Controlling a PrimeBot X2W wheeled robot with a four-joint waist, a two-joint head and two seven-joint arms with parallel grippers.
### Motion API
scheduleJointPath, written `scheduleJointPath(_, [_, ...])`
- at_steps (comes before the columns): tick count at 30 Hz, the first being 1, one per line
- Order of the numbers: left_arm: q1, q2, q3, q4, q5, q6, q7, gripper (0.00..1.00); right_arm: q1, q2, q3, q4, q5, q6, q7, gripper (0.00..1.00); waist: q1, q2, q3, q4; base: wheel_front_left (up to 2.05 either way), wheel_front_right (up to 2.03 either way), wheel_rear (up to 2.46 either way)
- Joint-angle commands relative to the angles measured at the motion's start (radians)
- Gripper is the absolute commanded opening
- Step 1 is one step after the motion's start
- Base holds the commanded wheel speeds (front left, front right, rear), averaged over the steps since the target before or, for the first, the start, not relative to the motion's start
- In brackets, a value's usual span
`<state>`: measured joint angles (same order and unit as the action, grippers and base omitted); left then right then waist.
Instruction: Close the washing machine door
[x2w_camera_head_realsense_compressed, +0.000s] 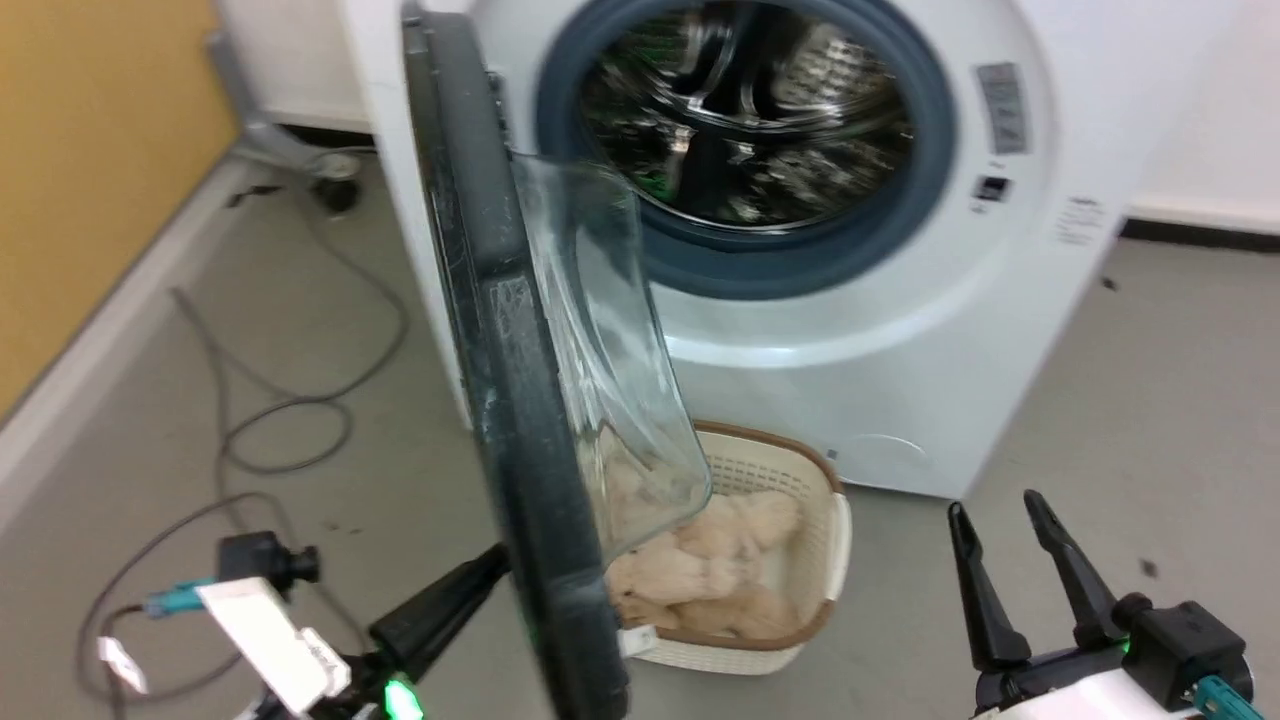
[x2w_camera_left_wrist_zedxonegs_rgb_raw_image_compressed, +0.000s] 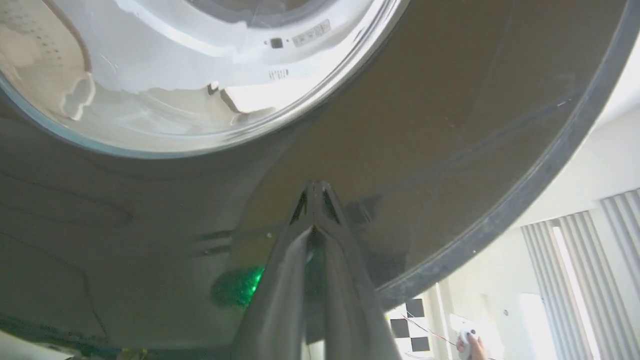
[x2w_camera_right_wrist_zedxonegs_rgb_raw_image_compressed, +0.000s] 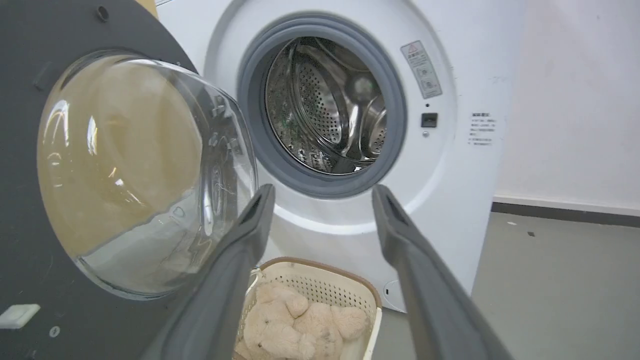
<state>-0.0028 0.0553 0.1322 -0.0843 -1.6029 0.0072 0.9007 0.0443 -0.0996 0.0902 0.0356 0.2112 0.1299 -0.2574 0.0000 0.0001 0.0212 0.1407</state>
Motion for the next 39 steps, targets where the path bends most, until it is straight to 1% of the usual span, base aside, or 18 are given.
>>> scheduleJointPath(1, [0.011, -0.005, -0.029, 0.004, -0.020, -0.001, -0.021, 0.00, 0.008, -0.004, -0.003, -0.005, -0.003, 0.001, -0.004, 1.00, 0.0000, -0.0001, 0.016, -0.056, 0.00, 0.00, 0.00])
scheduleJointPath(6, [0.001, -0.005, -0.143, 0.047, -0.079, -0.042, -0.138, 0.00, 0.000, -0.011, 0.004, -0.004, -0.005, 0.001, -0.004, 1.00, 0.0000, -0.0001, 0.040, -0.150, 0.00, 0.00, 0.00])
scheduleJointPath(11, [-0.045, -0.005, -0.225, 0.113, -0.093, -0.082, -0.258, 0.00, -0.014, -0.012, -0.002, -0.009, -0.005, 0.001, -0.004, 1.00, 0.0000, -0.0001, 0.063, -0.242, 0.00, 0.00, 0.00])
scheduleJointPath(13, [-0.077, -0.005, -0.248, 0.145, -0.089, -0.096, -0.319, 0.00, -0.017, -0.010, -0.002, -0.010, -0.005, 0.001, -0.004, 1.00, 0.0000, -0.0001, 0.071, -0.275, 0.00, 0.00, 0.00])
scheduleJointPath(18, [-0.181, -0.005, -0.285, 0.232, -0.078, -0.124, -0.510, 0.00, -0.024, -0.001, 0.002, -0.012, -0.004, 0.001, -0.004, 1.00, 0.0000, -0.0001, 0.093, -0.353, 0.00, 0.00, 0.00])
scheduleJointPath(23, [-0.290, -0.005, -0.322, 0.303, -0.094, -0.135, -0.632, 0.00, -0.031, 0.010, 0.013, -0.011, -0.003, 0.001, -0.004, 1.00, 0.0000, -0.0001, 0.114, -0.416, 0.00, 0.00, 0.00])
scheduleJointPath(25, [-0.329, -0.005, -0.323, 0.327, -0.123, -0.136, -0.678, 0.00, -0.036, 0.016, 0.021, -0.010, -0.002, 0.001, -0.004, 1.00, 0.0000, -0.0001, 0.123, -0.440, 0.00, 0.00, 0.00])
scheduleJointPath(28, [-0.367, -0.005, -0.320, 0.351, -0.150, -0.137, -0.717, 0.00, -0.042, 0.021, 0.029, -0.009, -0.002, 0.001, -0.004, 1.00, 0.0000, -0.0001, 0.131, -0.461, 0.00, 0.00, 0.00])
scheduleJointPath(32, [-0.431, -0.005, -0.319, 0.388, -0.153, -0.137, -0.774, 0.00, -0.048, 0.030, 0.037, -0.007, -0.003, 0.001, -0.004, 1.00, 0.0000, -0.0001, 0.143, -0.485, 0.00, 0.00, 0.00])
scheduleJointPath(36, [-0.462, -0.005, -0.323, 0.408, -0.153, -0.138, -0.805, 0.00, -0.045, 0.035, 0.033, -0.007, -0.005, 0.001, -0.004, 1.00, 0.0000, -0.0001, 0.144, -0.487, 0.00, 0.00, 0.00])
scheduleJointPath(39, [-0.451, -0.005, -0.325, 0.403, -0.159, -0.138, -0.810, 0.00, -0.045, 0.038, 0.034, -0.005, -0.006, 0.001, -0.004, 1.00, 0.0000, -0.0001, 0.137, -0.474, 0.00, 0.00, 0.00])
